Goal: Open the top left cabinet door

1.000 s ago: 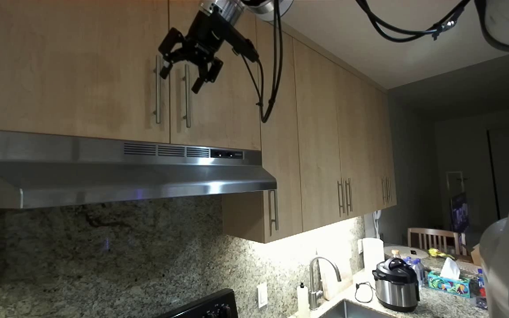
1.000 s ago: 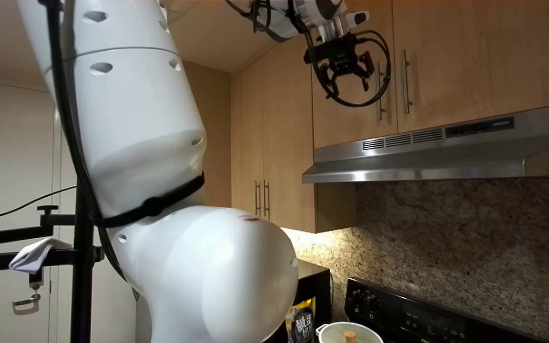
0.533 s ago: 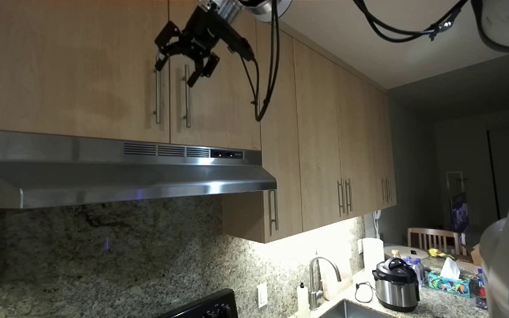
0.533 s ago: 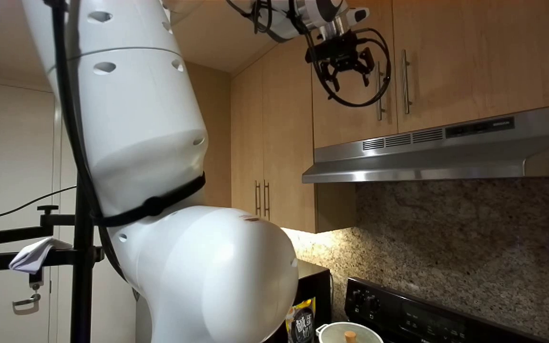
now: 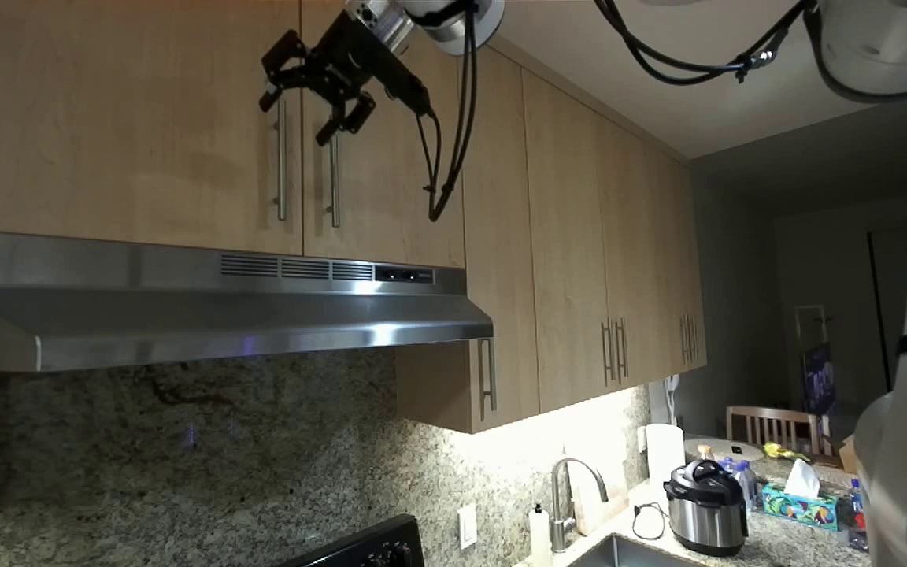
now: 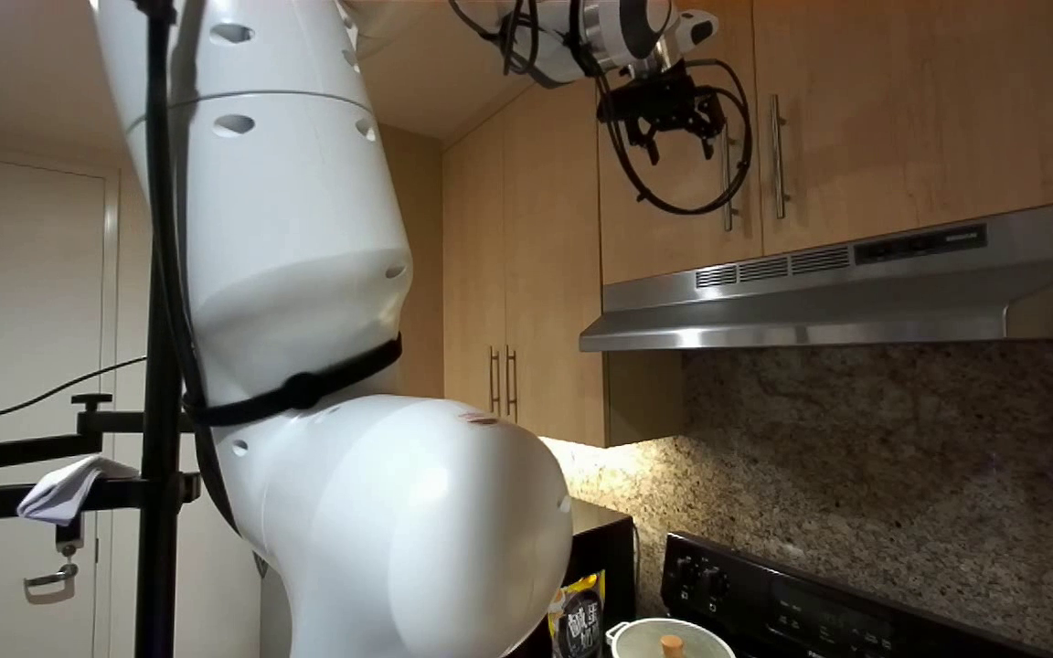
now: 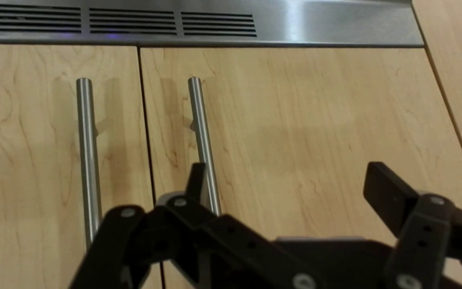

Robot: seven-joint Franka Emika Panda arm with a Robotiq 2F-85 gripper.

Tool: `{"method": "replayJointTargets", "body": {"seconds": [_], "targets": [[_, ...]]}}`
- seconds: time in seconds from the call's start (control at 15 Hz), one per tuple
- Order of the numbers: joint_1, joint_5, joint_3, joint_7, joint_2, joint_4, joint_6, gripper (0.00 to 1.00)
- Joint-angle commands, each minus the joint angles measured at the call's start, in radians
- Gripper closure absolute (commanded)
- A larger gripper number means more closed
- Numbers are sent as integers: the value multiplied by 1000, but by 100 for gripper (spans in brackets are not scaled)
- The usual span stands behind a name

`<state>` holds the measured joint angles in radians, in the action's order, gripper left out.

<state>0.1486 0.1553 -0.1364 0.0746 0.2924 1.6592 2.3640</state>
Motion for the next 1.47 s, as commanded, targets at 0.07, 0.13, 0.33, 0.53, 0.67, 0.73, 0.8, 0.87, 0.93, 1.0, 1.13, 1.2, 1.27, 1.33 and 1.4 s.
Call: {"method": "replayJointTargets", "body": {"seconds": [0.07, 0.13, 0.33, 0.53, 0.67, 0.73, 0.8, 0.87, 0.93, 1.0, 1.13, 1.2, 1.27, 1.33, 1.4], "targets": [[15, 84, 20, -20, -53, -34, 105, 0], [20, 102, 23, -32, -63, -41, 134, 0], [33, 154, 32, -61, -93, -61, 184, 0], [43, 200, 45, -97, -116, -76, 186, 0], [42, 232, 53, -128, -126, -79, 179, 0], [40, 240, 56, -144, -131, -79, 181, 0], [38, 240, 59, -177, -135, -77, 185, 0], [39, 250, 64, -200, -140, -77, 183, 0], [40, 260, 67, -222, -145, -77, 185, 0], [40, 272, 70, -248, -150, -79, 188, 0], [47, 310, 79, -304, -159, -79, 192, 0], [49, 334, 82, -333, -167, -84, 190, 0], [49, 355, 83, -362, -175, -89, 184, 0], [52, 381, 86, -394, -184, -95, 181, 0], [55, 409, 89, -424, -191, -100, 176, 0]]}}
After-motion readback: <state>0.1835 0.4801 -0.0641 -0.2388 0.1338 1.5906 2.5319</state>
